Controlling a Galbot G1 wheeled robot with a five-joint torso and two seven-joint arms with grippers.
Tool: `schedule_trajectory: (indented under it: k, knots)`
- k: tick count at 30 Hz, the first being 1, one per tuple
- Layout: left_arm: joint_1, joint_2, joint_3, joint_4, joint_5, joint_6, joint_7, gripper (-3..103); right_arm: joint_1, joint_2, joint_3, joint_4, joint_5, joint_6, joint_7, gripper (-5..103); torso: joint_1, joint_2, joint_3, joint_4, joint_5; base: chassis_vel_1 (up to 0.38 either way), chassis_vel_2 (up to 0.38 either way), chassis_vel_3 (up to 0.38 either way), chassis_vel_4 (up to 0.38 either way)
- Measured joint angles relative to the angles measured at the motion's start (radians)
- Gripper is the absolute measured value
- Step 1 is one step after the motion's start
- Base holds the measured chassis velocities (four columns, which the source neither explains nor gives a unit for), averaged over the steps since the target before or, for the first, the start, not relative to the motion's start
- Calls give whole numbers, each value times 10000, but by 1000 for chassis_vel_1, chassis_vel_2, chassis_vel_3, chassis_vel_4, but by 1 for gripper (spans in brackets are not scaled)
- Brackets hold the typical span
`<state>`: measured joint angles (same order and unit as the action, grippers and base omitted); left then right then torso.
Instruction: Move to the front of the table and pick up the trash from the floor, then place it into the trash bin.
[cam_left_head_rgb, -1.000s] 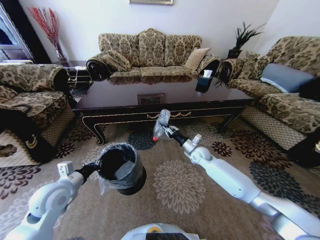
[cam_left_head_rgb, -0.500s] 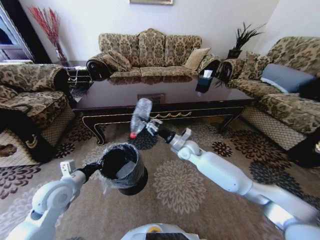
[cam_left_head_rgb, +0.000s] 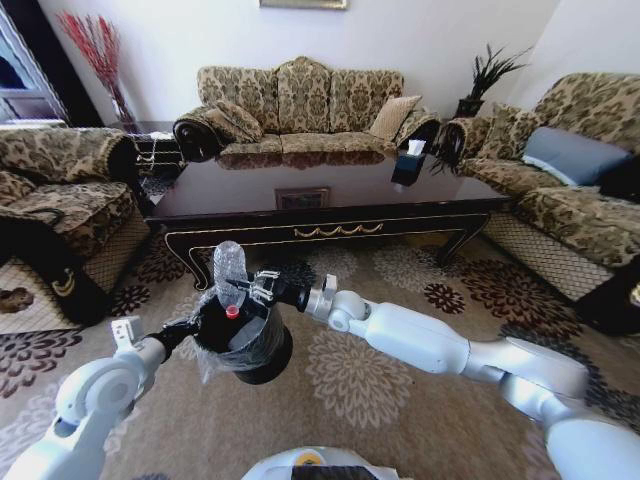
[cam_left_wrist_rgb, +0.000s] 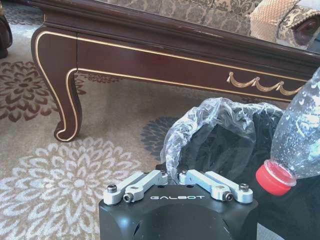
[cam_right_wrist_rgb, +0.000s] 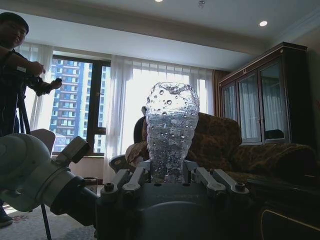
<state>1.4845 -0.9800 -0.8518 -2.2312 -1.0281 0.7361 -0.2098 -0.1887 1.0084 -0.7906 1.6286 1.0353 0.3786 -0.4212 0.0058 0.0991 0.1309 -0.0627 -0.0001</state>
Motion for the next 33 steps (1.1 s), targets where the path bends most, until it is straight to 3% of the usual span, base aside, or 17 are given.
schedule_trajectory:
  k: [1, 4, 6, 7, 9, 11, 14, 21, 23, 25, 26, 31, 32, 33]
  knots:
    - [0, 0, 0, 0, 0, 0, 0, 4, 0, 0, 0, 0, 0, 0, 0, 28, 0, 0, 0, 0, 0, 0, 0, 0, 0]
    - [-14, 45, 2, 38, -4, 0, 1, 4, -47, -99, 49, -16, 1, 22, -209, 44, 0, 0, 0, -1, 1, 0, 0, 0, 0]
    - [-19, 52, 6, 58, -4, 1, 2, 4, -66, -134, 78, -3, 4, 26, -273, 44, 0, 0, -1, -1, 0, 0, 0, 0, 0]
    - [-34, 72, 19, 80, -3, 1, 2, 4, -112, -192, 132, 35, 5, 27, -388, 55, 0, 0, 0, 0, 1, 0, 0, 0, 0]
    - [-40, 85, 15, 93, 3, 1, 2, 4, -186, -269, 211, 83, -1, 27, -471, 66, 0, 0, 0, 0, 1, 0, 0, 0, 0]
    - [-39, 86, 11, 93, 5, 1, 3, 4, -201, -285, 226, 89, -4, 27, -487, 66, 0, 0, 0, 0, 1, 0, 0, 0, 0]
    - [-26, 87, -5, 89, 20, 1, 9, 4, -311, -426, 380, 129, -31, 27, -623, 82, 0, 0, 0, -1, 1, 0, 0, 0, 0]
    - [-18, 35, -18, 267, 142, 1, 33, 4, -592, -594, 905, 46, -82, 24, -589, 99, 0, 1, -1, -1, 1, 0, 0, 0, 0]
    - [-8, 4, -50, 525, 238, -23, 39, 4, -823, -628, 1288, -84, -142, 1, -139, 100, 0, 0, 0, -1, 1, 0, 0, 0, 0]
    - [-14, -70, -87, 932, 318, -129, -90, 4, -1196, -625, 1860, -252, -409, -299, 1028, 100, 0, 0, 0, 0, 1, 0, 0, 0, 0]
    - [-14, -70, -87, 932, 318, -129, -90, 4, -1196, -625, 1860, -252, -409, -299, 1028, 100, 0, 0, 0, 0, 1, 0, 0, 0, 0]
    - [9, -368, -28, 1695, 374, -359, -776, 4, -1977, -615, 3032, -549, -1471, -1496, 4519, 100, 0, 0, -1, 0, 1, 0, 0, 0, 0]
    - [9, -368, -28, 1695, 374, -359, -776, 4, -1977, -615, 3032, -549, -1471, -1496, 4519, 100, 0, 0, -1, 0, 1, 0, 0, 0, 0]
    - [23, -396, -16, 1769, 387, -372, -841, 4, -2070, -619, 3124, -550, -1609, -1705, 4990, 100, 0, 0, -1, -1, 1, 0, 0, 0, 0]
